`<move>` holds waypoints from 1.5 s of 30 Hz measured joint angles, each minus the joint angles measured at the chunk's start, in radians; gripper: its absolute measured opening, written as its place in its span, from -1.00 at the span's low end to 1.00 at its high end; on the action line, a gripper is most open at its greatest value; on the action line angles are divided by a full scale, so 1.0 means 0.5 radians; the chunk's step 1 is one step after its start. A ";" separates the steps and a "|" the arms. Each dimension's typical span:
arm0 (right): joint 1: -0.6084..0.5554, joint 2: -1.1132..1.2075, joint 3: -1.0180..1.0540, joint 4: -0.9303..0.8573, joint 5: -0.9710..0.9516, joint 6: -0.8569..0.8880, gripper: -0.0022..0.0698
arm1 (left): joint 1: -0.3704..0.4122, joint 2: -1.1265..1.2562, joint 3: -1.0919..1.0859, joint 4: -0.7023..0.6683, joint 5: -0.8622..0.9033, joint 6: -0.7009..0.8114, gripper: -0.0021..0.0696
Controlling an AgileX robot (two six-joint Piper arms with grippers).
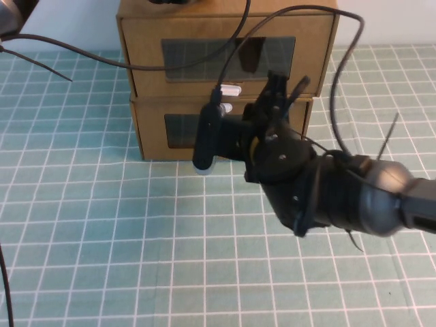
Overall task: Open the shoe box
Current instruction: 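Pull the top drawer of the cardboard box fully open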
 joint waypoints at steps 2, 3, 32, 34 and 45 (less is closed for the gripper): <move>0.000 0.058 -0.087 0.000 0.004 -0.003 -0.84 | 0.000 0.000 0.000 -0.003 0.000 0.000 -0.95; 0.000 0.071 -0.119 -0.005 0.004 -0.008 -0.78 | 0.000 0.000 0.000 -0.003 0.000 0.000 -0.95; -0.058 0.306 -0.423 -0.025 -0.133 -0.008 -0.25 | 0.000 0.008 -0.009 -0.011 0.016 -0.022 -0.95; -0.070 0.314 -0.441 -0.025 -0.146 -0.008 -0.25 | 0.000 0.009 -0.009 -0.011 0.016 -0.022 -0.95; -0.106 0.411 -0.623 0.010 -0.156 -0.008 -0.71 | 0.000 0.013 -0.009 -0.019 0.012 -0.022 -0.95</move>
